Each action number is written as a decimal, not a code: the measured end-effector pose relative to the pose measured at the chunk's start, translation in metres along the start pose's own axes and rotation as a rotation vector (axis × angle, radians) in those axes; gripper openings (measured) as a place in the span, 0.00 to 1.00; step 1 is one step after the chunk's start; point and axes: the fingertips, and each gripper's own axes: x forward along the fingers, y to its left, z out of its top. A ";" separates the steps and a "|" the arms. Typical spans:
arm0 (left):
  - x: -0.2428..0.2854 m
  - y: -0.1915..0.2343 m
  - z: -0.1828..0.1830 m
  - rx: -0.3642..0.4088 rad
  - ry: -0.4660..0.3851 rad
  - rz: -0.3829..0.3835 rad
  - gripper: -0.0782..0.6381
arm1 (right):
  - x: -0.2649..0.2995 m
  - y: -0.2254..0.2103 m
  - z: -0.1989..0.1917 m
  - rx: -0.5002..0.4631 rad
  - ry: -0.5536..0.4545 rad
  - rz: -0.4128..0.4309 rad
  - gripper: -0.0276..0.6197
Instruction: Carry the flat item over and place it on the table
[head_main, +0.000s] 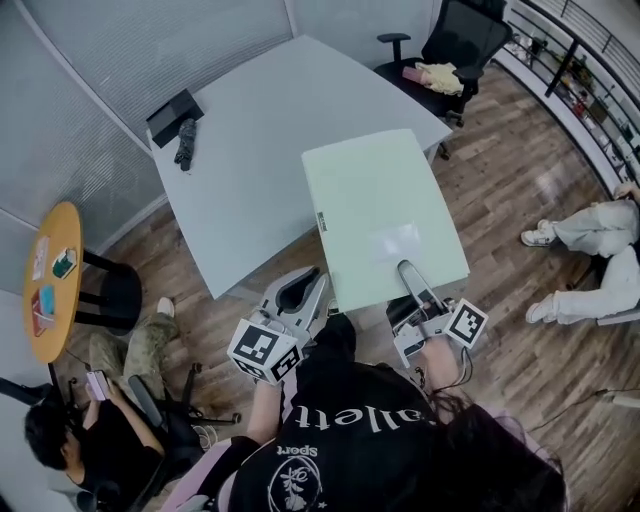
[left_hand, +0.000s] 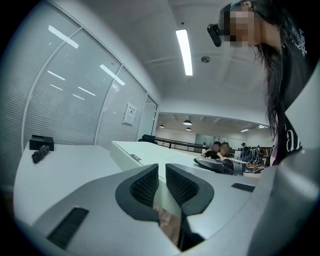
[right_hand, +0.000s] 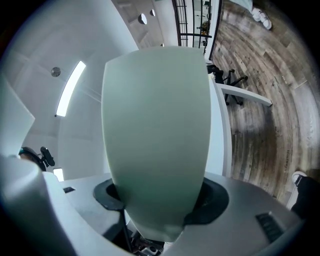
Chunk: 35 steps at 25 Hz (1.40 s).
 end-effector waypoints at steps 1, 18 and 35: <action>0.004 0.012 0.004 0.004 -0.002 0.005 0.19 | 0.011 -0.002 0.002 0.002 0.001 -0.002 0.50; 0.039 0.180 0.038 -0.051 -0.052 0.106 0.19 | 0.181 -0.034 0.018 0.031 0.072 -0.054 0.50; 0.060 0.215 0.035 -0.073 -0.037 0.114 0.19 | 0.231 -0.049 0.033 0.045 0.090 -0.072 0.50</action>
